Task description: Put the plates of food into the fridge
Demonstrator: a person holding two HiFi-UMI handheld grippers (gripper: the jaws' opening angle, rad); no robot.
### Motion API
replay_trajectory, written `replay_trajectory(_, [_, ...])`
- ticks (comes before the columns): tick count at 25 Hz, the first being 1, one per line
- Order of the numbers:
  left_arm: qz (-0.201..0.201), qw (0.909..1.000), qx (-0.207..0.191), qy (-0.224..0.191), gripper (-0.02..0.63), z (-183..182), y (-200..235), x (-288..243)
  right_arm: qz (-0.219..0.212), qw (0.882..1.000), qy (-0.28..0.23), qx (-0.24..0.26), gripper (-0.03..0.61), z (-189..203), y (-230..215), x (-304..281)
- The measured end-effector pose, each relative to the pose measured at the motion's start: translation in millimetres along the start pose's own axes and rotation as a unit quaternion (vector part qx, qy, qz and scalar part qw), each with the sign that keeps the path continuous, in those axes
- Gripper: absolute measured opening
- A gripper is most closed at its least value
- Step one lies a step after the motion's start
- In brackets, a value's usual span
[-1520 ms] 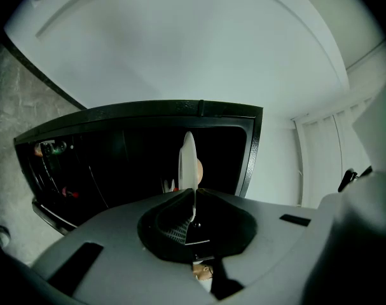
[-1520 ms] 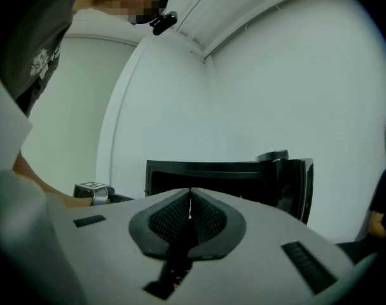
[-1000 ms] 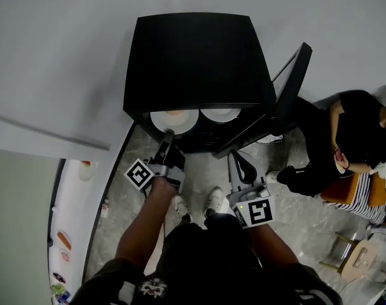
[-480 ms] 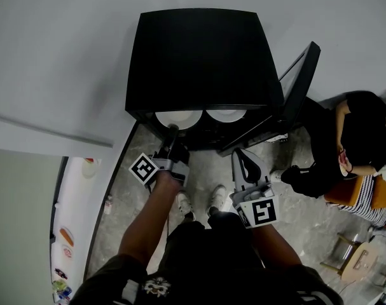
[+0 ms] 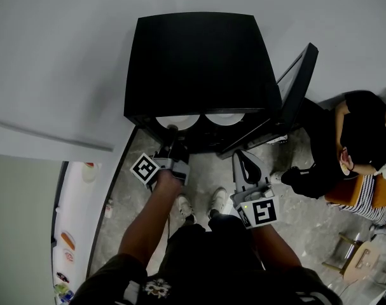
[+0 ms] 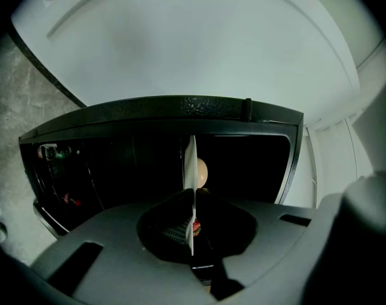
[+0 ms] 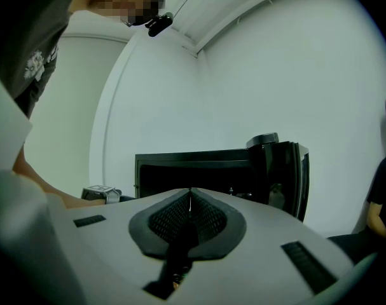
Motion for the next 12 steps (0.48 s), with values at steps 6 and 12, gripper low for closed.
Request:
replay_trajectory(6, [-0.008, 0.9998, -0.017, -0.007, 0.032, 0, 0, -4, 0.020, 1.000, 0.014, -0.004, 0.025, 7, -13, 7])
replay_trajectory(12, [-0.011, 0.9993, -0.036, 0.008, 0.144, 2, -6, 3, 0.035, 0.999, 0.011, -0.003, 0.025, 6, -16, 12])
Point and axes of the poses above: the fingertips, and each gripper's own axes: x backward along the fingers, y to its left, z out of its underside, the point moved 9 cm from there along x, backward along the fingers, and after that the axes turned 8 degrees about x, right-handed, at the moved point
